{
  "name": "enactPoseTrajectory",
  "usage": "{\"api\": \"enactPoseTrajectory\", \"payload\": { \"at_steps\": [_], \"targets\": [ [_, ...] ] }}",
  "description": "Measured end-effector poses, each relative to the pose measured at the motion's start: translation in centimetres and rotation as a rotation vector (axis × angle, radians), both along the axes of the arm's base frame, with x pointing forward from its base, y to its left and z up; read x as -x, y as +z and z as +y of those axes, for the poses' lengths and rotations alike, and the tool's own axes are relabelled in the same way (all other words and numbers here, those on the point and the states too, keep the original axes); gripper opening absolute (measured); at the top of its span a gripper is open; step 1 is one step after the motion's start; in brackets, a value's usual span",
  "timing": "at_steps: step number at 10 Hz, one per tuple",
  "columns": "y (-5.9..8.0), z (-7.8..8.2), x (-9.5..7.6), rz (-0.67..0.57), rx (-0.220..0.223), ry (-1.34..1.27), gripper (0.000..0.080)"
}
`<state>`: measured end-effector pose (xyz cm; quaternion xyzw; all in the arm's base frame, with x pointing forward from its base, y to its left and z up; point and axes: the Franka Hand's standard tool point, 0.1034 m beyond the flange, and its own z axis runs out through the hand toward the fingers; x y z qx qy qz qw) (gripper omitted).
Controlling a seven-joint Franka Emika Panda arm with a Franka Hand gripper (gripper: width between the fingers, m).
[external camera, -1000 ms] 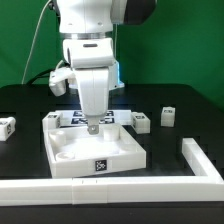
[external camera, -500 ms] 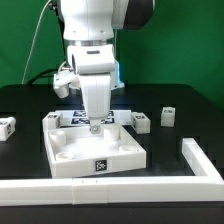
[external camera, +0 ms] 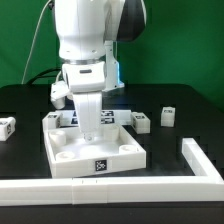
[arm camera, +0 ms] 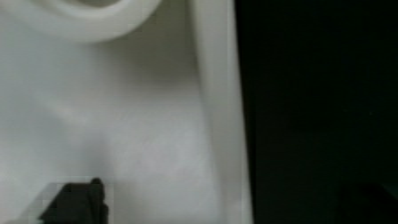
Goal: Assemble one leg
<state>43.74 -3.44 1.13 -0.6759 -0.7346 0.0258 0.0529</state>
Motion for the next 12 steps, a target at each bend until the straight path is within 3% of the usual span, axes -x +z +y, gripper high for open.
{"api": "enactPoseTrajectory", "payload": {
  "at_steps": [3,4,5,7,8,9,12],
  "targets": [
    [-0.25,-0.31,-0.13,-0.010,0.000,-0.010,0.0650],
    [-0.27,-0.32,-0.11,-0.009,0.000,-0.011,0.0559],
    [-0.27,-0.32,-0.11,-0.009,0.000,-0.011,0.0559],
    [-0.27,-0.33,-0.10,-0.009,0.000,-0.012,0.0211],
    [-0.28,-0.34,-0.08,-0.009,0.000,-0.012,0.0211],
    [-0.21,-0.37,-0.22,-0.014,0.001,-0.014,0.0066],
    [-0.20,-0.41,-0.25,-0.015,0.001,-0.014,0.0066]
  ]
}}
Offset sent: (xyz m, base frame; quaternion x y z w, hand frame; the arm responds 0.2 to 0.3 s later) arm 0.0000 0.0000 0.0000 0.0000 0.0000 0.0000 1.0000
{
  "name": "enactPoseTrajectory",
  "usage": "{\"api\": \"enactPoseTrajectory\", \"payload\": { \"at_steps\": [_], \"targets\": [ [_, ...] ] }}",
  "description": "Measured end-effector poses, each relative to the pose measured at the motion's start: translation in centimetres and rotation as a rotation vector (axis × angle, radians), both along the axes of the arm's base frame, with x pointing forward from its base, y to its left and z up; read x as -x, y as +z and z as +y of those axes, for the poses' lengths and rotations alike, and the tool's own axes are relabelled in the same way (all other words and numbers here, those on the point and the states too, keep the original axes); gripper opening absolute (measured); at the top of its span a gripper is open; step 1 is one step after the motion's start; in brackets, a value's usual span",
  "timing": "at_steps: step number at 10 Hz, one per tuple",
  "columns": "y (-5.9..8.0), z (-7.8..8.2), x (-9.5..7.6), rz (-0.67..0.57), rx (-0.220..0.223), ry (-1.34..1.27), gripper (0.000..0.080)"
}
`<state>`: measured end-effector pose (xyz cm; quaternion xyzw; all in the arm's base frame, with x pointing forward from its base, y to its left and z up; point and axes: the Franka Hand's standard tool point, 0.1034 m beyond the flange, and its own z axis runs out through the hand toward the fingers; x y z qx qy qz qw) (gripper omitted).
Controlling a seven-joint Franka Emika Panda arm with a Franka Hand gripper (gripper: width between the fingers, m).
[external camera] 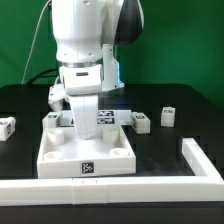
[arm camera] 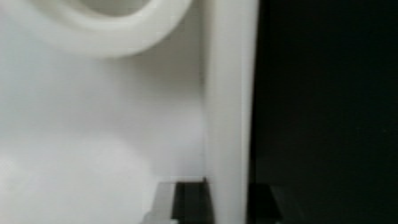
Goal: Assemble one leg
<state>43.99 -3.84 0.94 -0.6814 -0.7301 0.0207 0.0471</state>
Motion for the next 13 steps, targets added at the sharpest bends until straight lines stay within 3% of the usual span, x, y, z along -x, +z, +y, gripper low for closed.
{"api": "enactPoseTrajectory", "payload": {
  "at_steps": [4,9,13],
  "targets": [
    [0.0,0.1,0.0,0.000,0.000,-0.004,0.0067],
    [-0.1,5.6,-2.2,-0.014,-0.013,-0.128,0.0067],
    [0.5,10.1,-5.0,-0.044,-0.017,-0.190,0.0063]
  ]
}}
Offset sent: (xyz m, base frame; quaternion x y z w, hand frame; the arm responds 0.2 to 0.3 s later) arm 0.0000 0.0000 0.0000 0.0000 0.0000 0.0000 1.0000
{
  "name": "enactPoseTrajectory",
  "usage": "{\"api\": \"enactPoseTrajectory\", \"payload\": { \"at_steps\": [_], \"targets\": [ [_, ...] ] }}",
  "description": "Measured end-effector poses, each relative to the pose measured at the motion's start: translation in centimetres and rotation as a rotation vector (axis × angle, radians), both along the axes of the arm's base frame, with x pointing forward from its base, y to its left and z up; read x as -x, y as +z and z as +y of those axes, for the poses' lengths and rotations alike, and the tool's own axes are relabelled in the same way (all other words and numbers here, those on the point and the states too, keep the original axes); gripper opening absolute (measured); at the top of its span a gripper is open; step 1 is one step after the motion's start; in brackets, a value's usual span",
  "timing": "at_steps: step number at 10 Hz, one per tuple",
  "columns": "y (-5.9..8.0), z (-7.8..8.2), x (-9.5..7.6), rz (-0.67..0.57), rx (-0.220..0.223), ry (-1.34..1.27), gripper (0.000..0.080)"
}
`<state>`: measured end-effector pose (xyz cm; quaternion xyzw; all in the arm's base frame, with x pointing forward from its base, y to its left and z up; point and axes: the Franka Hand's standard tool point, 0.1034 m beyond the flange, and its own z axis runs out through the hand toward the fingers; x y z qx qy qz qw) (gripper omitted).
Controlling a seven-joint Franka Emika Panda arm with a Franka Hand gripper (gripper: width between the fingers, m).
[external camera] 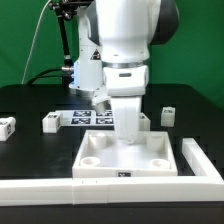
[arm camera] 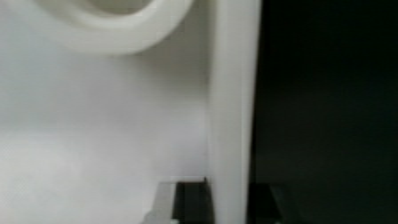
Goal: Assemble one leg
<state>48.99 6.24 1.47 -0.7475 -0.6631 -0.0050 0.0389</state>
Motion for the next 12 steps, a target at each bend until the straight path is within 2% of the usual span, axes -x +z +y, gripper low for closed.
{"api": "enactPoseTrajectory", "payload": {
  "at_steps": [2,5,8,9,10,11,12],
  "targets": [
    [-0.05,1.02,-0.88,-0.009,-0.006,0.023,0.0063],
    [-0.66,0.69,-1.14,-0.011,-0.012,0.104,0.0063],
    [-0.66,0.69,-1.13,-0.013,-0.012,0.100,0.0063],
    [-0.70,0.66,-1.11,-0.013,-0.012,0.100,0.0142],
    [-0.70,0.64,-1.11,-0.012,-0.012,0.099,0.0142],
    [-0.72,0.62,-1.11,-0.012,-0.012,0.099,0.0321],
    [-0.72,0.61,-1.10,-0.012,-0.012,0.099,0.0467]
  ]
}}
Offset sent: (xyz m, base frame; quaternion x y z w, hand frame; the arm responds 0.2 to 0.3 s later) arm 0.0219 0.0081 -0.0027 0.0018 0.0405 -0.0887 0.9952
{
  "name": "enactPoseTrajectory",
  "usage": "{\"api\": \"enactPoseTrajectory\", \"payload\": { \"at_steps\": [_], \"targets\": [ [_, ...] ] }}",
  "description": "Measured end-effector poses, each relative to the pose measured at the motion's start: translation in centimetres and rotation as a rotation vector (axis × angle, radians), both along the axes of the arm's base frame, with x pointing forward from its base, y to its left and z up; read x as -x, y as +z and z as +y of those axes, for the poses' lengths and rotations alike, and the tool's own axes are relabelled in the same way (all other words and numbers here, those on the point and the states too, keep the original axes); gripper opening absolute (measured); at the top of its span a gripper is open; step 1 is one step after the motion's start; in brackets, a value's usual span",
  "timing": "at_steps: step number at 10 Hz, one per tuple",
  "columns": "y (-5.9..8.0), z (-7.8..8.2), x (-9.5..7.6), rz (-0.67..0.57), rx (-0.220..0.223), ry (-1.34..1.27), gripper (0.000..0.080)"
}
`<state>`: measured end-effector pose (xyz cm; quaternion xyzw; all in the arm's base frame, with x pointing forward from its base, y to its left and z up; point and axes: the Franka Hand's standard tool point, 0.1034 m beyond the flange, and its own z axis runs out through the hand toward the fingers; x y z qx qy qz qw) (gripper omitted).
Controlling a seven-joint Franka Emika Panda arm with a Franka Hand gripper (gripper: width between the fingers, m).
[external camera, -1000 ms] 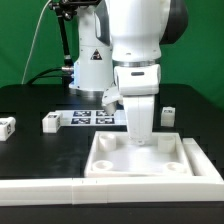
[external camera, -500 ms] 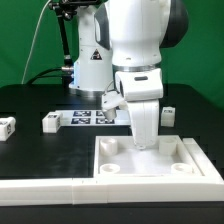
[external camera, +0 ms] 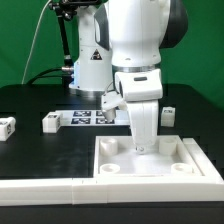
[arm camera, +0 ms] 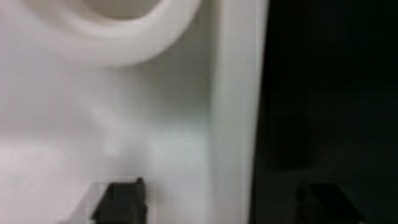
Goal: Assemble one leg
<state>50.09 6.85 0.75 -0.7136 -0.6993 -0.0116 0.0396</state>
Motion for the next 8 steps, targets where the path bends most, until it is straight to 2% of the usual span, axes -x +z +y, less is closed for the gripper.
{"api": "enactPoseTrajectory", "payload": {
  "at_steps": [1,2,6,8],
  "targets": [
    [0.0,0.0,0.0,0.000,0.000,0.000,0.0467],
    [0.0,0.0,0.0,0.000,0.000,0.000,0.0613],
    [0.0,0.0,0.1,0.001,0.001,-0.006,0.0648],
    [0.8,0.0,1.5,0.003,0.010,-0.053,0.0649]
  ]
}}
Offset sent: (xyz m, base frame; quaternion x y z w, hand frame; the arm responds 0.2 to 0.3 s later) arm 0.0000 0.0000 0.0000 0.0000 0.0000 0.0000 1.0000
